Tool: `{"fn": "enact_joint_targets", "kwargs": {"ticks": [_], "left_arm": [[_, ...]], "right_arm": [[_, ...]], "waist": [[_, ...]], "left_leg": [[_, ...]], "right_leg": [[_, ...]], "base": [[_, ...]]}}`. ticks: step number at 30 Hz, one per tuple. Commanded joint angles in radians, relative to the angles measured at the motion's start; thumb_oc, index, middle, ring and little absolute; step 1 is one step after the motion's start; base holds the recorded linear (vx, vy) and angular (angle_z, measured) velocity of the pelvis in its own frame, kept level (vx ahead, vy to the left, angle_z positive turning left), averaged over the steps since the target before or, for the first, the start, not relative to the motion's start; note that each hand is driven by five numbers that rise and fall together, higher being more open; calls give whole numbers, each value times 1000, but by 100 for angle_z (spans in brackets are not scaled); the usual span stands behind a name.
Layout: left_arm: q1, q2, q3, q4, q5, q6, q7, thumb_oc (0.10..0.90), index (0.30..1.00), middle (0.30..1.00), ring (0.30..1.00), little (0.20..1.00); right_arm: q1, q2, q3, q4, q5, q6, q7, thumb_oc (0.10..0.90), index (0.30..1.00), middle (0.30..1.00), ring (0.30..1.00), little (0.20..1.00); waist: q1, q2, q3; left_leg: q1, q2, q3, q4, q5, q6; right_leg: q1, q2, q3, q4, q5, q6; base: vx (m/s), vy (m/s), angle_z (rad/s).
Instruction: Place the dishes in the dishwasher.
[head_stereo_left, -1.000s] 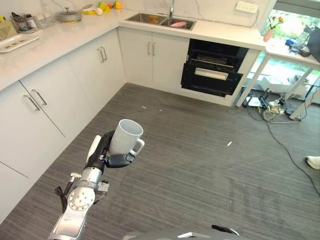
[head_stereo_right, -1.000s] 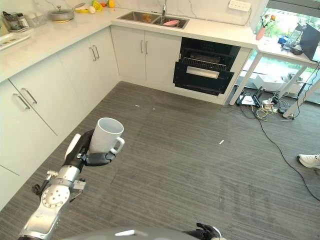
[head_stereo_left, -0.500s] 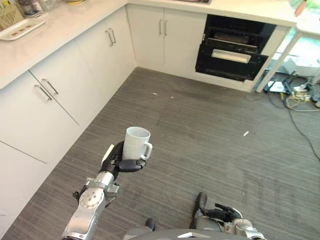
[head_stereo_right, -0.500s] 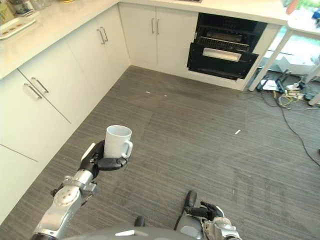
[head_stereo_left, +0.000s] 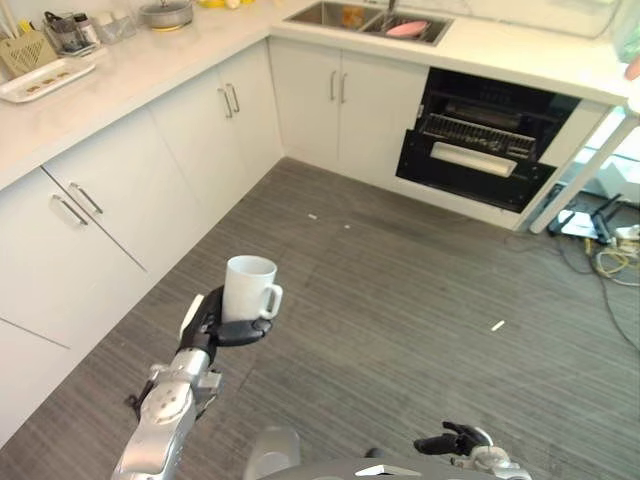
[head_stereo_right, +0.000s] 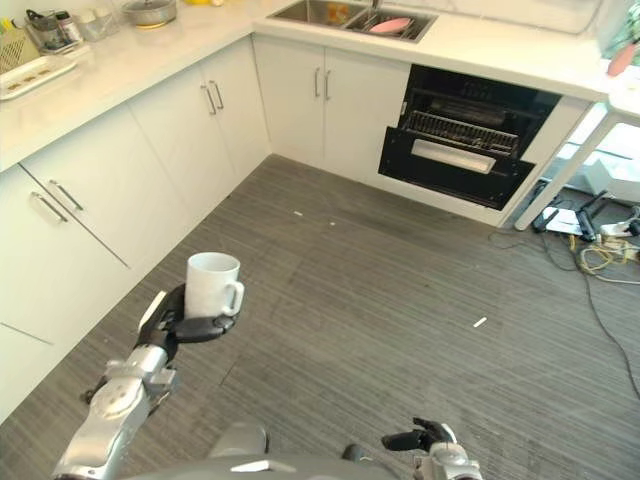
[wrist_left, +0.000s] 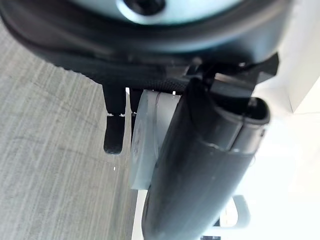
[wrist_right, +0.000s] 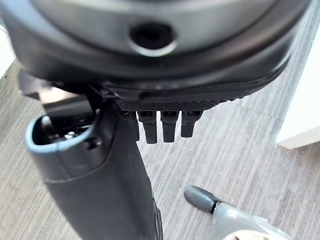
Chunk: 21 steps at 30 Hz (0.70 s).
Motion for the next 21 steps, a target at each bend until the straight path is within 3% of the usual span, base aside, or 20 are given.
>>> {"fn": "enact_joint_targets", "kwargs": {"ticks": [1, 2, 3, 4, 5, 7, 10, 11, 12, 13, 14, 15, 16, 17, 18, 19, 21], "left_arm": [[-23, 48, 48, -185, -21, -112, 8, 400, 300, 300, 300, 300], [-19, 53, 50, -187, -15, -111, 8, 400, 300, 300, 300, 300], [-18, 58, 58, -181, -5, -110, 16, 400, 300, 300, 300, 300], [-19, 56, 59, -177, -2, -110, 22, 400, 300, 300, 300, 300], [-19, 56, 58, -176, -2, -111, 23, 400, 300, 300, 300, 300], [-9, 55, 72, -171, 1, -114, 32, 400, 300, 300, 300, 300], [14, 58, 85, -175, 3, -106, 22, 400, 300, 300, 300, 300], [14, 72, 83, -173, 15, -98, 14, 400, 300, 300, 300, 300], [1, 99, 80, -163, 22, -83, 12, 400, 300, 300, 300, 300], [-4, 111, 81, -161, 29, -76, 13, 400, 300, 300, 300, 300], [-4, 112, 81, -161, 29, -76, 13, 400, 300, 300, 300, 300], [0, 125, 83, -166, 39, -72, 15, 400, 300, 300, 300, 300], [5, 136, 89, -174, 44, -71, 15, 400, 300, 300, 300, 300], [6, 146, 100, -182, 57, -67, 15, 400, 300, 300, 300, 300], [6, 145, 100, -182, 57, -67, 15, 400, 300, 300, 300, 300], [4, 137, 94, -184, 54, -64, 9, 400, 300, 300, 300, 300], [-8, 129, 78, -176, 64, -70, 5, 400, 300, 300, 300, 300]], "right_arm": [[-46, -19, 5, -8, 8, -37, -11, 800, 900, 900, 900, 900], [-46, -19, 10, -10, 1, -38, -9, 800, 900, 900, 900, 900], [-49, -17, 21, -5, -17, -40, -11, 800, 900, 900, 900, 900], [-48, -16, 21, -2, -21, -42, -15, 800, 900, 900, 900, 900], [-48, -15, 21, -2, -22, -42, -15, 800, 900, 900, 900, 900], [-46, -6, 14, 14, -33, -37, -21, 800, 900, 900, 900, 900], [-23, 12, 1, 18, -49, -33, -15, 800, 900, 900, 900, 900], [-5, 20, -12, 20, -57, -29, -12, 800, 900, 900, 900, 900], [9, 31, -34, 21, -44, -22, -8, 800, 900, 900, 900, 900], [13, 40, -49, 21, -32, -23, -10, 800, 900, 900, 900, 900], [12, 40, -49, 21, -32, -23, -10, 800, 900, 900, 900, 900], [10, 46, -59, 15, -22, -21, -11, 800, 900, 900, 900, 900], [5, 51, -58, 5, -24, -20, -5, 800, 900, 900, 900, 900], [0, 61, -44, -21, -42, -24, 2, 800, 900, 900, 900, 900], [0, 60, -44, -21, -42, -24, 1, 800, 900, 900, 900, 900], [-2, 68, -24, -41, -50, -31, 1, 800, 900, 900, 900, 900], [2, 71, -20, -61, -38, -40, 0, 800, 900, 900, 900, 900]], "waist": [[35, 6, 16], [49, 4, 18], [85, 19, 18], [101, 22, 23], [101, 17, 23], [133, 22, 11], [139, 20, -21], [138, -1, -38], [121, -26, -49], [107, -31, -51], [111, -31, -52], [94, -28, -48], [71, -15, -37], [56, 20, -23], [56, 20, -24], [31, 27, -9], [3, 8, 15]], "left_leg": [[165, -15, 137, -400, 26, 58], [129, -9, 149, -513, 51, 56], [97, -20, 126, -765, 149, 36], [63, -10, 115, -855, 190, 24], [79, -14, 116, -882, 201, 20], [17, 15, 118, -942, 260, -9], [51, 32, 143, -932, 310, -8], [58, 14, 145, -923, 320, 4], [99, -29, 139, -894, 280, 51], [131, -46, 146, -887, 250, 76], [128, -45, 149, -886, 250, 79], [167, -64, 158, -885, 217, 108], [228, -73, 154, -902, 189, 127], [301, -73, 166, -932, 157, 157], [300, -73, 167, -932, 157, 157], [358, -92, 142, -939, 129, 167], [406, -125, 124, -938, 98, 164]], "right_leg": [[4, -31, -9, -17, -61, 99], [23, -36, -10, -17, -71, 109], [65, -19, 1, -17, -105, 129], [85, -19, 5, -17, -118, 136], [89, -22, 4, -17, -124, 135], [146, -27, 29, -17, -149, 163], [179, -43, 41, -17, -153, 188], [194, -69, 45, -7, -123, 201], [157, -136, 69, 174, -98, 211], [121, -167, 80, 291, -50, 225], [115, -168, 84, 294, -48, 226], [51, -201, 106, 432, 64, 248], [-4, -226, 103, 558, 137, 256], [-102, -261, 52, 737, 186, 263], [-103, -260, 53, 737, 187, 263], [-189, -201, 26, 741, 103, 236], [-246, -109, 13, 585, 39, 215]], "base": [[269, 172, 1], [583, 378, -11], [567, 385, -34], [456, 285, -30], [372, 262, -31], [429, 371, -40], [301, 298, -54], [400, 455, -58], [506, 619, -56], [353, 497, -41], [184, 368, -6], [165, 381, 1], [363, 717, 10], [278, 522, 0], [460, 557, -6], [408, 284, -14], [569, 235, -11]]}}
